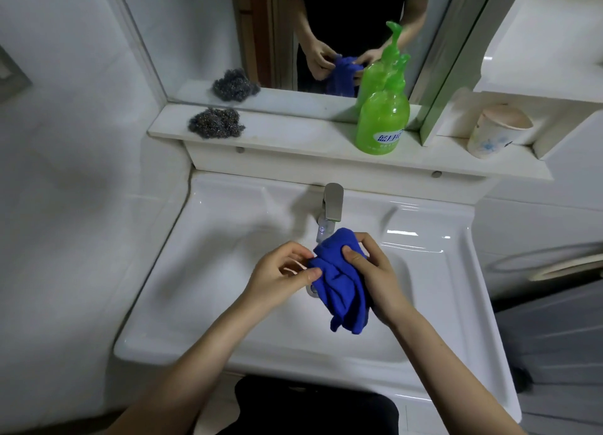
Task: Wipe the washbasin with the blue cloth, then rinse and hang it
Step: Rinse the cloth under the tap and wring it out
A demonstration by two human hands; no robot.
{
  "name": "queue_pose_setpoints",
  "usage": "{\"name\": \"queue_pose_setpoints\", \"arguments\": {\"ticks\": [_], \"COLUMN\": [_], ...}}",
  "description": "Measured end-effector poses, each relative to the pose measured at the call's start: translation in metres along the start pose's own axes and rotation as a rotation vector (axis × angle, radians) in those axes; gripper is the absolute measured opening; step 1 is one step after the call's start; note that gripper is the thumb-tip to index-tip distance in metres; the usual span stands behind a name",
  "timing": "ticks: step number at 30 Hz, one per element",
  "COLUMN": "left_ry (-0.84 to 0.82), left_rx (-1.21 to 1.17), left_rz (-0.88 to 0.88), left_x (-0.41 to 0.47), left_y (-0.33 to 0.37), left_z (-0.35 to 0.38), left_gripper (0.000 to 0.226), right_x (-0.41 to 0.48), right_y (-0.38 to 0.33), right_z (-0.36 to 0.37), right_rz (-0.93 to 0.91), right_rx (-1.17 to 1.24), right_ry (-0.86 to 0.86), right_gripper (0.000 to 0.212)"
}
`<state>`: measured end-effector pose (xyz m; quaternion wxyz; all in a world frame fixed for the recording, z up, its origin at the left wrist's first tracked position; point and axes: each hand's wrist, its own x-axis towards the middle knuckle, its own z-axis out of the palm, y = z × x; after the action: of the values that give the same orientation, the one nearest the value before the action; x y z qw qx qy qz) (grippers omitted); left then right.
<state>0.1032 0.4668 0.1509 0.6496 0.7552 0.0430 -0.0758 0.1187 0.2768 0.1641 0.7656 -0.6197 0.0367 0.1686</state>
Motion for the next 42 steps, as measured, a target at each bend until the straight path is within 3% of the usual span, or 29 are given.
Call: {"name": "queue_pose_setpoints", "arguments": {"ticks": [5, 8, 11, 15, 18, 21, 23, 28, 33, 38, 42], "left_ry": [-0.140, -0.197, -0.106, -0.054, -0.024, -0.064, -0.084, -0.113, -0.050, 0.018, 0.119], "left_rx": [-0.369, -0.712, -0.832, -0.764, -0.711, -0.639, -0.656, -0.632, -0.466, -0.494, -0.429], "left_rz": [-0.453, -0.469, -0.409, -0.361, -0.375, -0.351, -0.346, -0.313, -0.285, -0.268, -0.291], "left_x": [0.007, 0.018, 0.024, 0.019, 0.015, 0.013, 0.011, 0.008, 0.004, -0.002, 0.003], "left_y": [-0.009, -0.002, 0.004, -0.008, -0.005, 0.003, 0.002, 0.002, 0.000, -0.001, -0.004], "left_z": [0.003, 0.013, 0.018, 0.020, 0.021, 0.027, 0.029, 0.035, 0.028, 0.018, -0.001], "left_gripper": [0.064, 0.063, 0.036, 0.029, 0.032, 0.033, 0.031, 0.048, 0.043, 0.029, 0.030], "right_x": [-0.003, -0.008, -0.010, -0.013, -0.014, -0.012, -0.007, -0.002, -0.003, 0.004, 0.011], "right_y": [-0.016, -0.020, -0.002, 0.024, 0.022, 0.006, 0.001, 0.008, 0.011, 0.000, -0.002], "right_z": [-0.007, -0.007, -0.012, -0.020, -0.010, 0.001, 0.014, 0.038, 0.035, 0.021, 0.000], "right_rz": [-0.024, -0.025, 0.010, 0.074, -0.202, -0.451, -0.459, -0.242, -0.167, -0.142, -0.096], "right_rx": [0.023, 0.039, -0.168, -0.545, -0.687, -0.713, -0.671, -0.277, -0.196, -0.104, -0.037], "right_ry": [-0.084, -0.147, -0.072, 0.083, 0.218, 0.257, 0.208, 0.136, 0.165, 0.307, 0.303], "right_gripper": [0.021, 0.025, 0.014, 0.017, 0.035, 0.034, 0.035, 0.040, 0.024, 0.025, 0.024]}}
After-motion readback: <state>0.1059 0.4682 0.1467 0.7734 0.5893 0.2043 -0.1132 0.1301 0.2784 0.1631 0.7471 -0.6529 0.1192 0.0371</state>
